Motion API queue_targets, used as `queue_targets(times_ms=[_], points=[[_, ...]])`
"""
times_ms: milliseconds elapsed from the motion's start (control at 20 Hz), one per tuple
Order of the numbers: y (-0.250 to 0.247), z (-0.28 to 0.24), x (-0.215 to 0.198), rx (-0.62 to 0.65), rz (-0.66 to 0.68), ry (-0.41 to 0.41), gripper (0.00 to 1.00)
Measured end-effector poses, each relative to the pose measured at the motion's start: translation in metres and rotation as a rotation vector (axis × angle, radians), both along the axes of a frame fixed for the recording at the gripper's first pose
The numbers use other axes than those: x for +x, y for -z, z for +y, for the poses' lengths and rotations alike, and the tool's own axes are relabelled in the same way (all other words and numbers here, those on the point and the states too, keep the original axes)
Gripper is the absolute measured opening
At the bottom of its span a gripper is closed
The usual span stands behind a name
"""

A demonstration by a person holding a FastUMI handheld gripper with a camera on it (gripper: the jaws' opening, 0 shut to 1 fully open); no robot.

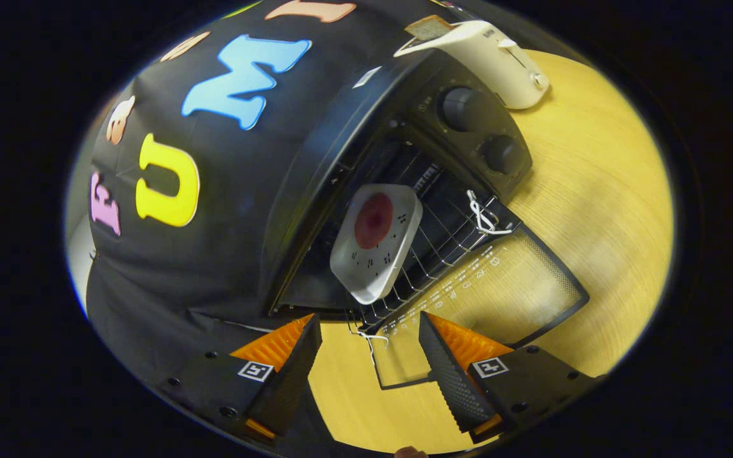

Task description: Open the toaster oven, put the food inside, and close the toaster oven door.

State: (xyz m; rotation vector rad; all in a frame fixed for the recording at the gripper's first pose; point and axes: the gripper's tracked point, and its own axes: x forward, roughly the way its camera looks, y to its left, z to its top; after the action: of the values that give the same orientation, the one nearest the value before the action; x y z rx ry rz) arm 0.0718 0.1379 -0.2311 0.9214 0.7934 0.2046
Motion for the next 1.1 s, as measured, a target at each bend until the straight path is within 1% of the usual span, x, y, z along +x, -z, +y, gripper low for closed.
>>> queue_targets(times_ms=[50, 100, 200, 250, 400, 500, 550, 600, 750, 950, 1100], points=[[-0.001, 0.001, -0.005, -0.055, -0.017, -0.039, 0.97], [0.000, 0.001, -0.011, -0.113, -0.027, -0.073, 0.97], [0.013, -0.007, -0.023, -0.259, -0.003, -0.119, 0.97], [0.017, -0.008, -0.029, -0.305, 0.007, -0.148, 0.98], [0.028, -0.006, -0.048, -0.402, 0.031, -0.211, 0.98], [0.043, -0.013, -0.060, -0.488, 0.072, -0.229, 0.98], [0.050, -0.015, -0.065, -0.513, 0.093, -0.240, 0.98], [0.052, -0.014, -0.079, -0.532, 0.110, -0.251, 0.98], [0.072, -0.021, -0.086, -0.621, 0.150, -0.275, 0.98], [0.100, -0.025, -0.095, -0.752, 0.184, -0.348, 0.98], [0.112, -0.026, -0.094, -0.809, 0.194, -0.381, 0.98]])
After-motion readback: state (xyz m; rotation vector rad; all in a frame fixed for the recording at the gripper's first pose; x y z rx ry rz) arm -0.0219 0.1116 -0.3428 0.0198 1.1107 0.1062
